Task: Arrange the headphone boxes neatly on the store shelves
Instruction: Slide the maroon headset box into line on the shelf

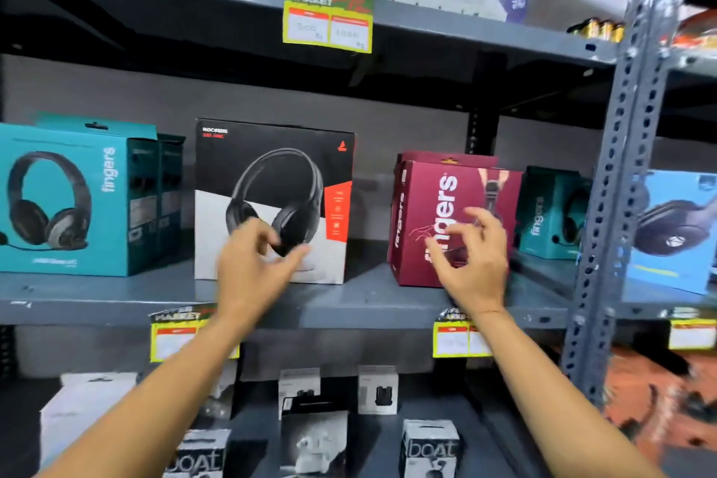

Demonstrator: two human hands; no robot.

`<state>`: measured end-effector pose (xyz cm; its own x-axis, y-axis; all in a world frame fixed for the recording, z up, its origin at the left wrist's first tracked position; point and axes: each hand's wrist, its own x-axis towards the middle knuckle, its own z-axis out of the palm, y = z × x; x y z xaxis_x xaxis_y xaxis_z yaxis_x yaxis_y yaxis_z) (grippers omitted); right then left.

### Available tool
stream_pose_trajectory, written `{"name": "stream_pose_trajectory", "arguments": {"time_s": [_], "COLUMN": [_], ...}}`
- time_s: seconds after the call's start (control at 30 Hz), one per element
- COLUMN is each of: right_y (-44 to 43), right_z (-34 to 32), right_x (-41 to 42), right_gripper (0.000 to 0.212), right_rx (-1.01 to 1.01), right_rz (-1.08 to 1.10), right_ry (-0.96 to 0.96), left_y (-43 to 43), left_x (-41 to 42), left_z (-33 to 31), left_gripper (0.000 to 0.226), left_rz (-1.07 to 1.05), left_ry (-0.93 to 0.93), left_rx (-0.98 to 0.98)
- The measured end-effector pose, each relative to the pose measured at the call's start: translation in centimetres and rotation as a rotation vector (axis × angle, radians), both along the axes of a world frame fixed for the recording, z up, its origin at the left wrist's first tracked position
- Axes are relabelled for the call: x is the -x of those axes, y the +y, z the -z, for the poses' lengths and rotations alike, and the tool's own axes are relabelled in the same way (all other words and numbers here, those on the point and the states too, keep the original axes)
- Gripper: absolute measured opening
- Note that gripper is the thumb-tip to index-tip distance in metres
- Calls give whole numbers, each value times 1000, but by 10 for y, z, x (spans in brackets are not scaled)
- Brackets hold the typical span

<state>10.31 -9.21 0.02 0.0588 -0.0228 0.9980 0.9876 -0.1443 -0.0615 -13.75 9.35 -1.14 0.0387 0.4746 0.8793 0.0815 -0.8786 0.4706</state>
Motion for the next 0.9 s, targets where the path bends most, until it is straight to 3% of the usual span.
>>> {"name": "stream_pose_trajectory", "arguments": {"time_s": [0.13,0.27,0.33,0.43,0.47,0.67,0.77,0.9], "right_y": [-36,-46,-43,-35,-31,-25,-20,-19], "right_z": [-14,-12,-8,-7,-7,-11,-11,-11], "right_x": [-52,-95,-108,-122,-125,-149,-151,-152], "right_gripper": [83,125,125,98,98,114,110,100], "right_rx": [-10,266,385,506,519,579,647,656], "right_rz": [13,-372,-498,-636,-669,-815,-816,-830], "right_ry": [329,887,1007,968,960,1049,1064,1067], "left_y": [-63,-84,-72,-54,-50,-44,-40,-42], "left_x": [-78,-144,-160,-177,-181,-200,-203,-201], "left_z": [8,-1,-11,-16,-16,-16,-14,-13], "left_gripper": [52,122,114,107,108,94,96,82], "left_rz": [289,444,515,600,628,775,757,704], "left_ry": [167,434,467,567,576,624,580,576], "left_rx": [-25,308,495,596,611,589,611,574]}}
